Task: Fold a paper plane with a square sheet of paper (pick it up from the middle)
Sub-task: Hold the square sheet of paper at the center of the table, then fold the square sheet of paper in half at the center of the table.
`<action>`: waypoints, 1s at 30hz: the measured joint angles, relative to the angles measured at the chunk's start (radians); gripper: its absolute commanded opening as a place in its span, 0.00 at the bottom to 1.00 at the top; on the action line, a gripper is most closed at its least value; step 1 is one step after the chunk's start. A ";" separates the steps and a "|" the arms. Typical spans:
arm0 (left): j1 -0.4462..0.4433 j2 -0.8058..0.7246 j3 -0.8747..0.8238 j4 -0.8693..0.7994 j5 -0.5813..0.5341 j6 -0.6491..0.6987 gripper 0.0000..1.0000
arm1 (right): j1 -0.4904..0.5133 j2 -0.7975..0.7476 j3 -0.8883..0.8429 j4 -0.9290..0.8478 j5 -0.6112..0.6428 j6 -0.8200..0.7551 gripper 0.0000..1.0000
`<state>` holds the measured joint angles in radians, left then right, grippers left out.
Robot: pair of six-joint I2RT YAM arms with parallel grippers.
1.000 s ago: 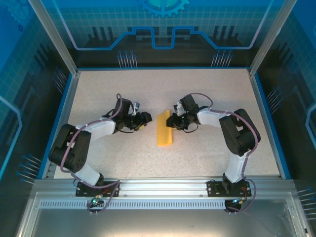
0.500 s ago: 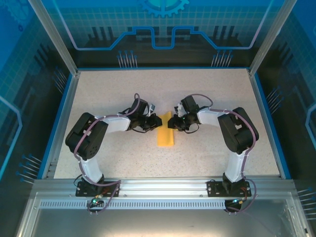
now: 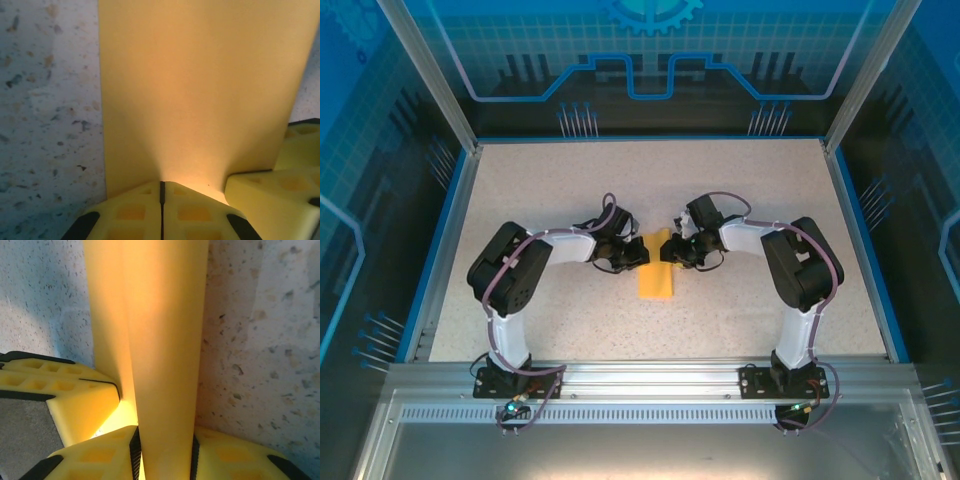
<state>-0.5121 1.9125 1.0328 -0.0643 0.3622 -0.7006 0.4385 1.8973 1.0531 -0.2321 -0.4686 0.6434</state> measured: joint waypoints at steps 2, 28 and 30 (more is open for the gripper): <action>-0.008 0.004 0.018 -0.021 -0.022 0.006 0.07 | 0.001 -0.001 0.009 -0.017 0.010 -0.001 0.38; -0.018 0.006 0.049 -0.083 -0.044 0.022 0.09 | 0.091 -0.043 0.062 -0.205 0.272 -0.016 0.35; -0.018 0.006 0.058 -0.098 -0.044 0.019 0.12 | 0.091 -0.043 0.062 -0.205 0.275 -0.018 0.33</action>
<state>-0.5304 1.9190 1.0904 -0.1623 0.3180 -0.6811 0.5297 1.8542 1.1149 -0.4374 -0.1940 0.6254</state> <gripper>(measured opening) 0.101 0.347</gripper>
